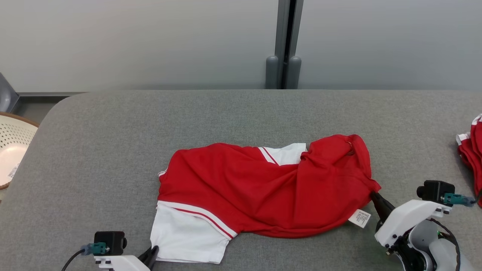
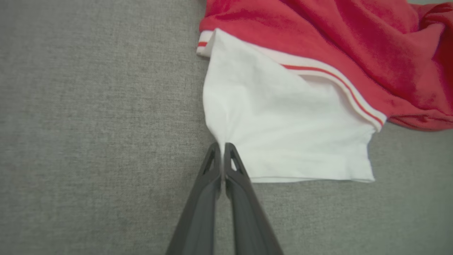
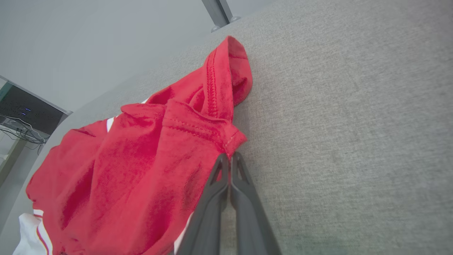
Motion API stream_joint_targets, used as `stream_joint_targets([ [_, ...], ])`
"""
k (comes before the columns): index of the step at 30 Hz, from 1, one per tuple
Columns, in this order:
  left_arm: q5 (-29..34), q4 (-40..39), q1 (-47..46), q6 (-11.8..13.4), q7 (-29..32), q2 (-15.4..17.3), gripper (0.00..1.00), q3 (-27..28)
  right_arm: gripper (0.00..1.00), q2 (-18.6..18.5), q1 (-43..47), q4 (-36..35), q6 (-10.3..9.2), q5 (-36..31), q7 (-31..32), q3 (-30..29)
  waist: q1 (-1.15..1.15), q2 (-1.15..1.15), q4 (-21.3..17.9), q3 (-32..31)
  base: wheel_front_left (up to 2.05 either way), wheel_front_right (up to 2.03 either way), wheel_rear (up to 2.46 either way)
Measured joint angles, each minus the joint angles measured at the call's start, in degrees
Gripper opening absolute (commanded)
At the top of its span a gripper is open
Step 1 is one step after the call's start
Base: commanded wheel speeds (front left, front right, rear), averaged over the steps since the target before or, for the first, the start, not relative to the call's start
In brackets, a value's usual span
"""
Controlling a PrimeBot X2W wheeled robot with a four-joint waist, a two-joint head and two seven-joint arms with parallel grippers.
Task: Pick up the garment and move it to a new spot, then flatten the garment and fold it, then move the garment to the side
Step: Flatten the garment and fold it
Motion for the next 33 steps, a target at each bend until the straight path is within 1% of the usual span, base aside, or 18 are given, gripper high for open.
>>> stream_joint_targets([
  [4,-1.1,-3.6,2.3,-0.2,-2.1,0.8,0.0,1.4,0.0,-0.9,3.2,-3.4,0.0,2.4,-3.0,0.4,0.0,0.0,-0.1,-1.9,0.0,0.0,0.0],
  [10,-2.0,-12.1,4.4,0.2,-3.6,2.4,0.0,3.4,0.0,-2.1,7.6,-12.4,0.0,6.4,-5.7,-0.1,0.0,0.0,-0.6,-3.7,0.0,0.0,0.0],
  [14,-2.4,-17.6,2.4,0.4,-3.1,3.5,0.0,4.5,0.0,-2.5,6.9,-17.8,0.0,8.4,-5.6,-0.6,0.0,0.0,-1.3,-3.5,0.0,0.0,0.0],
  [16,-1.4,-18.9,-1.1,0.3,-1.6,5.2,0.0,4.6,0.0,-2.9,4.6,-18.9,0.0,8.4,-5.1,-0.6,0.0,0.0,-1.6,-2.9,0.0,0.0,0.0],
  [18,-1.8,-18.8,-5.5,-0.3,0.3,5.7,0.0,4.9,0.0,-2.8,0.7,-19.2,0.0,8.7,-3.9,-0.7,0.0,0.0,-1.9,-2.0,0.0,0.0,0.0],
  [21,-2.0,-15.5,-14.9,-1.8,3.5,6.5,0.0,4.7,0.0,-2.5,-7.0,-17.8,0.0,9.1,-2.1,-0.9,0.0,0.0,-2.2,0.5,0.0,0.0,0.0],
  [24,-1.9,-9.6,-26.2,-3.3,6.5,6.7,0.0,3.9,0.0,-2.2,-16.5,-14.1,0.0,9.6,-0.5,-0.8,0.0,0.0,-2.6,3.9,0.0,0.0,0.0],
  [25,-1.1,-4.3,-34.1,-4.1,7.7,7.3,0.0,3.2,0.0,-2.2,-23.4,-10.7,0.0,9.3,-0.6,-0.8,0.0,0.0,-2.9,6.5,0.0,0.0,0.0],
  [29,0.0,4.8,-49.8,-5.0,7.7,7.0,0.0,2.6,0.0,-2.0,-37.3,-3.6,0.0,9.9,-2.8,-2.1,0.0,0.0,-3.5,11.7,0.0,0.0,0.0],
  [33,2.0,11.7,-64.1,-5.4,5.2,6.7,0.0,2.4,0.0,-2.0,-50.1,1.5,0.0,10.5,-6.6,-2.1,0.0,0.0,-4.2,16.3,0.0,0.0,0.0],
])
